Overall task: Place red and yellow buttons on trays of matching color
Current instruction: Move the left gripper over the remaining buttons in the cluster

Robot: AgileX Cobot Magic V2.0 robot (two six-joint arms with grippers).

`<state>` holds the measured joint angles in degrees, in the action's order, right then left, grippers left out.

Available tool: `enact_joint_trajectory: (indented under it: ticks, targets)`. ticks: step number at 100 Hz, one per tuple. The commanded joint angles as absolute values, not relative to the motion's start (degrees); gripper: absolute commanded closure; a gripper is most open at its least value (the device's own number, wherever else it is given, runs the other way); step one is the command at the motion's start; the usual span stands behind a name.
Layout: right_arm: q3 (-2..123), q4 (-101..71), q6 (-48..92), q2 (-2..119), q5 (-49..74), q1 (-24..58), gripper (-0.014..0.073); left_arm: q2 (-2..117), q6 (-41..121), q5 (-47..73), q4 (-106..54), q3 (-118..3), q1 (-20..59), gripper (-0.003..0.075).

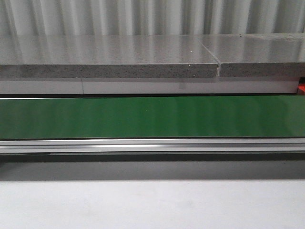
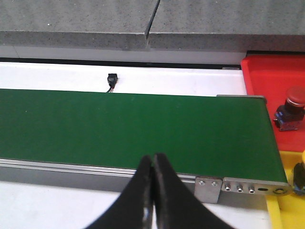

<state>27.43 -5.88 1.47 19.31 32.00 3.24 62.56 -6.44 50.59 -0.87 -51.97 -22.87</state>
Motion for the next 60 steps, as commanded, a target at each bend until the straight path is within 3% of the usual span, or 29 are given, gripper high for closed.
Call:
enact_joint_trajectory:
  ticks: [1,14,60]
  targets:
    - [28.9,-5.4,1.9,19.7,28.3,3.2,0.0700,64.3,-4.8,51.3,-5.0,-54.9,-26.3,0.0212]
    - [28.9,-5.4,1.9,19.7,28.3,3.2,0.0700,68.2,-0.4,52.5,-14.1,-55.4,-30.2,0.0227]
    - [28.9,-5.4,1.9,19.7,28.3,3.2,0.0700,76.5,-0.4,60.1,-8.9,-58.0,-40.7,0.0227]
